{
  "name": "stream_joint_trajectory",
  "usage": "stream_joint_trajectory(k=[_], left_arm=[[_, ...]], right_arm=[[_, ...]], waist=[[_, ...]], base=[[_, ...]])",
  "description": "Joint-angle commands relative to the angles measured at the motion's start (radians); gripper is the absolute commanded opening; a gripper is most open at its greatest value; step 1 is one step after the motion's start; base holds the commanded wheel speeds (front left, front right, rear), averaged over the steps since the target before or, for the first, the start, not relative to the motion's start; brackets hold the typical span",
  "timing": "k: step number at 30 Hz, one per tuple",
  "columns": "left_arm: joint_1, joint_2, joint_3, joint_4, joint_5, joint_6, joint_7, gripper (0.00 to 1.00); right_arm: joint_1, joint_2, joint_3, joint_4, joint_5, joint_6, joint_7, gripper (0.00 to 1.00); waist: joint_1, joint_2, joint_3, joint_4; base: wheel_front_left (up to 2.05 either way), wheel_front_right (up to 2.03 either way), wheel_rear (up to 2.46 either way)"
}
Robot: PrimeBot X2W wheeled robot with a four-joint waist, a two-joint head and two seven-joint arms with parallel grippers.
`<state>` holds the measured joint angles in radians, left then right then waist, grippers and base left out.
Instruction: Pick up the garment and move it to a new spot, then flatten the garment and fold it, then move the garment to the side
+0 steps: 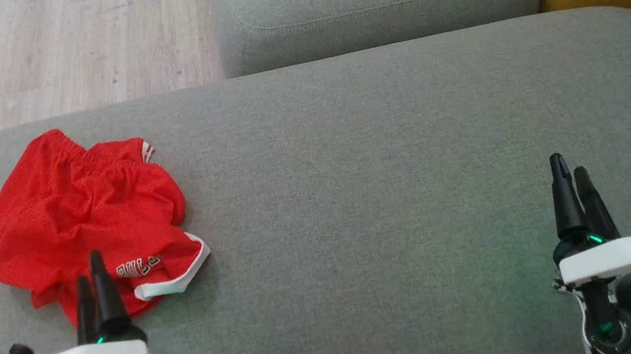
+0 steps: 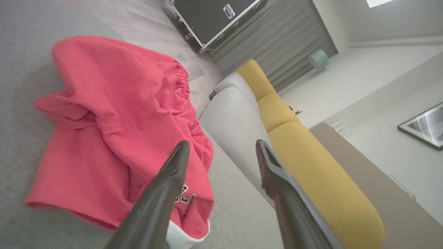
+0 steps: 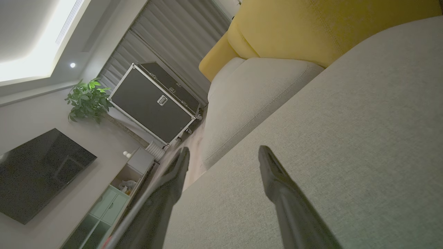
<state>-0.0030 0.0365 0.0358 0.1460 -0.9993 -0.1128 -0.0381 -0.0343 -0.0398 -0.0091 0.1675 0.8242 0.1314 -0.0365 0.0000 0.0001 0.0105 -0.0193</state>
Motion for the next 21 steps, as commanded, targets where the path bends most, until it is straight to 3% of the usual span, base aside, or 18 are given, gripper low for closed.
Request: stream_joint_trajectory(k=[1,9,21], left_arm=[[-0.030,0.009,0.005,-0.041,0.037,0.002,-0.014,1.00],[-0.035,0.038,-0.072,-0.026,0.224,0.010,-0.037,1.00],[-0.056,0.113,-0.200,-0.041,0.416,0.099,-0.072,1.00]], right_arm=[[-0.059,-0.006,0.014,-0.044,-0.037,0.000,-0.014,1.00],[-0.058,-0.007,0.040,-0.052,-0.172,0.000,-0.038,1.00],[-0.062,-0.008,0.078,-0.054,-0.350,0.000,-0.073,1.00]], waist=[[0.0000,-0.0001,0.000,-0.001],[0.0000,-0.0001,0.002,-0.002],[0.0000,-0.0001,0.002,-0.007]], base=[[0.00,0.00,0.00],[0.00,0.00,0.00],[0.00,0.00,0.00]])
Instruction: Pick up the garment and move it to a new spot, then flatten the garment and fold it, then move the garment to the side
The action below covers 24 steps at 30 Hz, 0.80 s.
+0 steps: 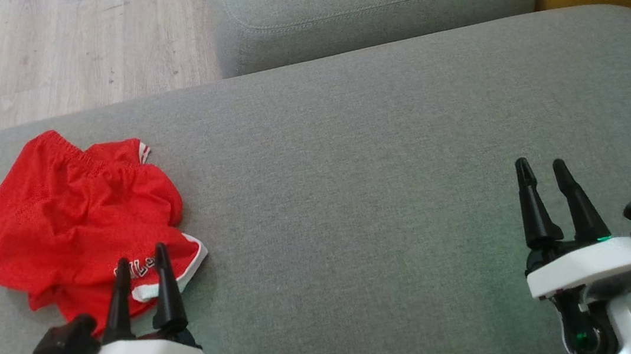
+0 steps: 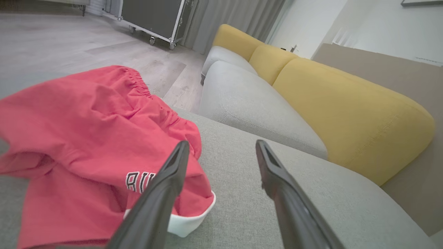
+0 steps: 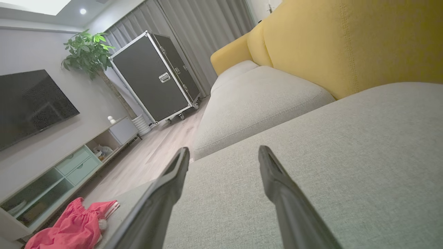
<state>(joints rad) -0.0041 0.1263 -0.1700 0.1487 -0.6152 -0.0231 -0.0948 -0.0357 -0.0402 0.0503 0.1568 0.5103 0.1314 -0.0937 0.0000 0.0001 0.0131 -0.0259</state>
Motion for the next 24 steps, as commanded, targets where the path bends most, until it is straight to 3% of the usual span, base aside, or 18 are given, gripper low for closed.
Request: stream_joint_trajectory(k=[1,17,24], left_arm=[[-0.056,0.029,-0.002,-0.046,0.042,0.016,-0.019,1.00],[-0.069,0.084,-0.080,-0.069,0.186,0.082,-0.062,1.00],[-0.081,0.115,-0.140,-0.061,0.297,0.117,-0.083,1.00]], right_arm=[[-0.061,-0.007,0.021,-0.043,-0.049,0.000,-0.019,1.00],[-0.073,-0.008,0.049,-0.048,-0.230,-0.001,-0.063,1.00],[-0.081,-0.008,0.074,-0.056,-0.350,-0.001,-0.084,1.00]], waist=[[0.0000,-0.0001,0.000,-0.001],[0.0000,-0.0001,0.005,-0.015],[0.0000,-0.0001,0.004,-0.017]], base=[[0.00,0.00,0.00],[0.00,0.00,0.00],[0.00,0.00,0.00]])
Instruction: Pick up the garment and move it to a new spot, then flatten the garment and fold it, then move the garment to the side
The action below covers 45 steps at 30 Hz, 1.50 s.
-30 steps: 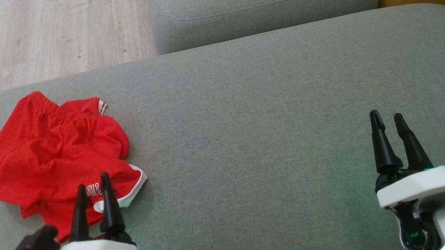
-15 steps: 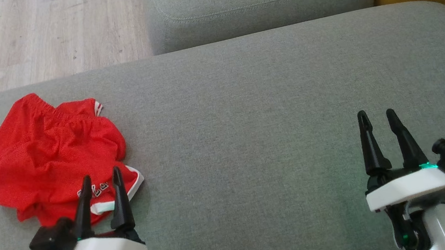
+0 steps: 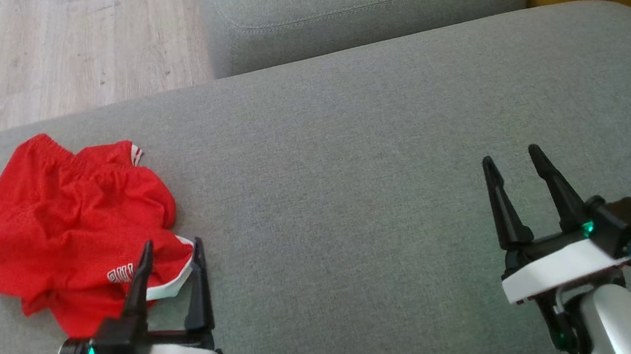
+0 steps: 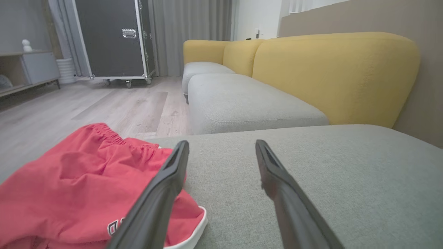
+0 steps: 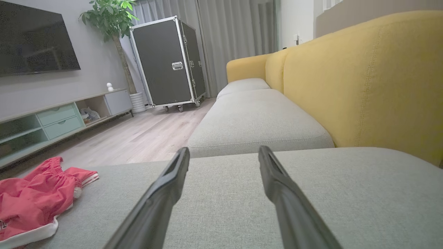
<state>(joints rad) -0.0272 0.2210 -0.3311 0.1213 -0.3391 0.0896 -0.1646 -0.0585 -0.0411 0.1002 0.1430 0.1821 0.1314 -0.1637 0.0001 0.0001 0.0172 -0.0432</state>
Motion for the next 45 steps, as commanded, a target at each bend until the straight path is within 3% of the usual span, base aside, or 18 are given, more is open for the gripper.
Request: stream_joint_trajectory(k=[1,5,9,16,24,35,45], left_arm=[[-0.060,0.025,0.012,-0.032,0.038,0.010,-0.016,1.00],[-0.069,0.036,-0.020,-0.033,0.084,0.033,-0.028,1.00],[-0.056,0.011,0.002,-0.070,0.046,0.039,-0.043,1.00],[-0.008,-0.055,0.103,-0.108,-0.004,-0.028,-0.063,1.00],[0.032,-0.114,0.171,-0.025,0.071,-0.115,-0.087,1.00],[0.019,-0.155,0.224,0.024,0.125,-0.172,-0.097,1.00],[0.025,-0.167,0.260,0.021,0.134,-0.188,-0.097,1.00]], right_arm=[[-0.059,-0.008,0.027,-0.043,-0.038,-0.001,-0.017,1.00],[-0.060,-0.008,0.033,-0.049,-0.079,-0.001,-0.029,1.00],[-0.054,-0.008,0.035,-0.050,-0.069,-0.001,-0.043,1.00],[-0.036,-0.008,0.028,-0.015,0.048,-0.001,-0.064,1.00],[-0.037,-0.009,0.071,0.079,0.016,-0.001,-0.088,1.00],[-0.051,-0.009,0.076,0.081,-0.005,-0.001,-0.098,1.00],[-0.038,-0.009,0.090,0.071,0.009,-0.001,-0.098,1.00]], waist=[[0.0000,-0.0001,0.000,0.000],[-0.0001,-0.0001,0.001,0.001],[-0.0001,-0.0001,0.003,0.004],[-0.0001,-0.0001,0.002,0.004],[-0.0001,-0.0001,-0.001,-0.001],[-0.0001,-0.0001,-0.001,-0.006],[-0.0001,-0.0001,-0.016,0.033]], base=[[0.00,0.00,0.00],[0.00,0.00,0.00],[0.00,0.00,0.00],[0.00,0.00,0.00],[0.00,0.00,0.00],[0.00,0.00,0.00],[0.00,0.00,0.00]])
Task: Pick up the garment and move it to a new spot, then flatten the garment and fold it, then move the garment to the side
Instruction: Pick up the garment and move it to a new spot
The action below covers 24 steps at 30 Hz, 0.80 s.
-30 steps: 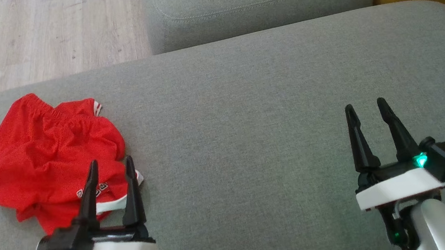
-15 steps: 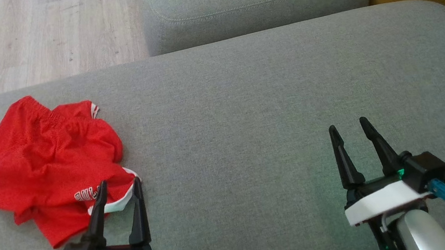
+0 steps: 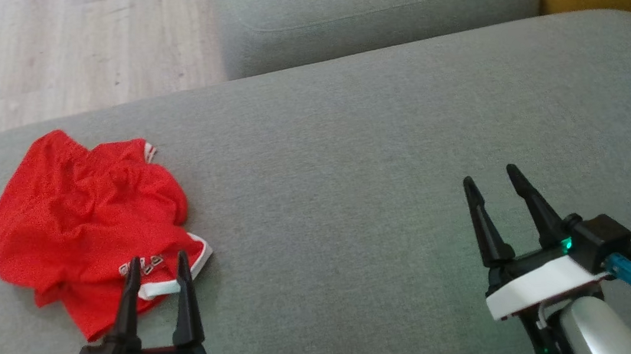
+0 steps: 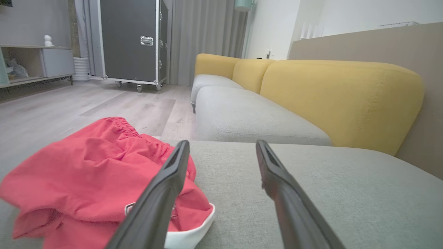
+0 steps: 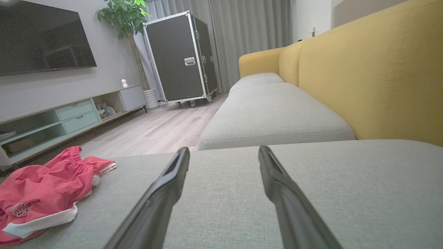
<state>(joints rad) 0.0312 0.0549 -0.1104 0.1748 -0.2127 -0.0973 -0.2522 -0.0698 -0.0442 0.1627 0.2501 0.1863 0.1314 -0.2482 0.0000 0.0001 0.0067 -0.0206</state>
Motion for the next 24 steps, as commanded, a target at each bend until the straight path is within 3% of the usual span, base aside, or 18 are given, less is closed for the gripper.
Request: stream_joint_trajectory(k=[1,15,24], left_arm=[[-0.033,-0.001,0.044,-0.032,0.008,-0.002,-0.010,1.00],[0.017,-0.004,0.109,-0.016,0.022,-0.016,-0.010,1.00],[0.037,-0.004,0.150,-0.019,0.017,-0.021,-0.010,1.00]], right_arm=[[-0.024,-0.006,0.034,-0.036,0.007,-0.001,-0.014,1.00],[0.015,-0.006,0.114,-0.034,0.052,-0.001,-0.014,1.00],[0.026,-0.006,0.166,-0.023,0.063,-0.001,-0.014,1.00]], waist=[[0.0000,-0.0001,-0.009,0.020],[0.0000,-0.0001,-0.063,0.182],[0.0000,-0.0001,-0.079,0.238]], base=[[0.00,0.00,0.00],[0.00,0.00,0.00],[0.00,0.00,0.00]])
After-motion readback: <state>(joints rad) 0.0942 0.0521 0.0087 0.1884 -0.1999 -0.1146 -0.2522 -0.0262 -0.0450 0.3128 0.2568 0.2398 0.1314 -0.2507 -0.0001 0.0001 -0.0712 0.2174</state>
